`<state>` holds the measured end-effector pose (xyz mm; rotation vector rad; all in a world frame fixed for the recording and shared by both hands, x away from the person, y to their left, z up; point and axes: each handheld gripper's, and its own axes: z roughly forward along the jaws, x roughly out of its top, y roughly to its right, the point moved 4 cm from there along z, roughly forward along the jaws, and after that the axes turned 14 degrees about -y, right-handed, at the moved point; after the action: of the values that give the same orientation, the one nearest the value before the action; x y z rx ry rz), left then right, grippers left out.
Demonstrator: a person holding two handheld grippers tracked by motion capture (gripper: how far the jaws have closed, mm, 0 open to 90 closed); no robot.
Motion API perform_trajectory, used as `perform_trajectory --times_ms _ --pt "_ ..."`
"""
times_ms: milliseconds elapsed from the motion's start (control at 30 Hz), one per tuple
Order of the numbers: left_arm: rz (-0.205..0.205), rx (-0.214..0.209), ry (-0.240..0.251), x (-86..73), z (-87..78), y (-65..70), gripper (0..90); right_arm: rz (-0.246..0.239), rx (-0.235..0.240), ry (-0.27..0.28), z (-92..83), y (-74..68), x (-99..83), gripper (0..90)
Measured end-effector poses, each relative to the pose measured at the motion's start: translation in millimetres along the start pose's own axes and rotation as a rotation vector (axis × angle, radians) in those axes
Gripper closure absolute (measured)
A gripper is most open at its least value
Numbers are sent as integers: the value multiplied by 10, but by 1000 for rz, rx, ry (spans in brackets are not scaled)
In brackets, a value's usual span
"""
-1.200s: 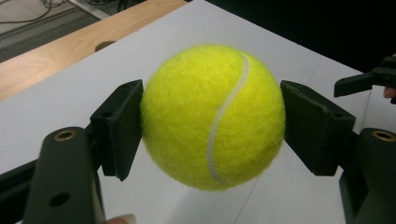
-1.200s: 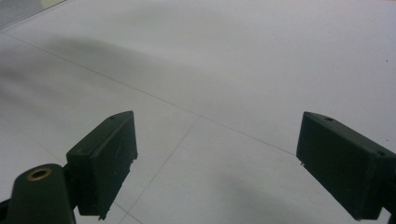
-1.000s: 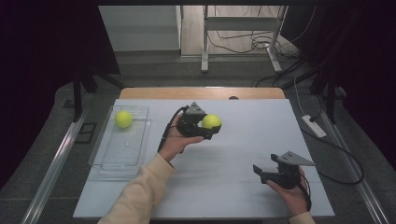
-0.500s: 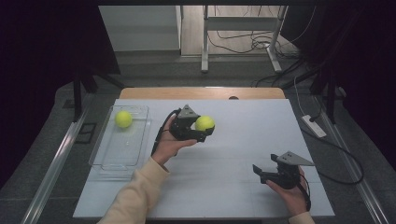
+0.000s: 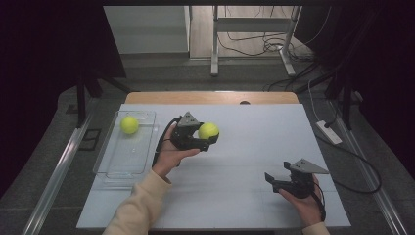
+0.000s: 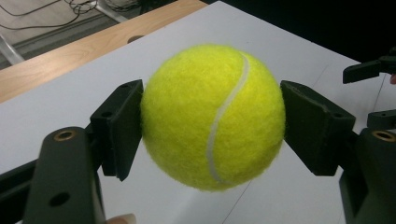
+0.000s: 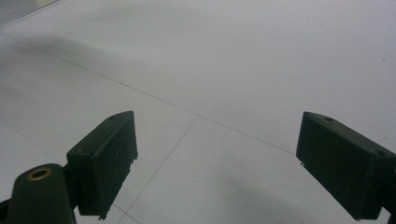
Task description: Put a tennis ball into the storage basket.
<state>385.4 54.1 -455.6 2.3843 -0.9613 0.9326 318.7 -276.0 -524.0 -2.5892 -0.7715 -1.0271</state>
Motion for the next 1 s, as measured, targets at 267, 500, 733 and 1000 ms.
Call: perform_trajectory --times_ms 267,500,733,1000 --pt "-9 1 12 -48 -79 -23 271 -1 0 0 5 -5 0 126" --pt "-29 4 21 -127 -137 -57 271 2 -1 -2 4 -2 -4 127" --pt "-42 17 29 -169 -192 -110 271 -3 -2 -2 8 -8 -2 127" --pt "-50 23 44 -198 -267 -142 271 -4 -3 -3 5 -10 -1 128"
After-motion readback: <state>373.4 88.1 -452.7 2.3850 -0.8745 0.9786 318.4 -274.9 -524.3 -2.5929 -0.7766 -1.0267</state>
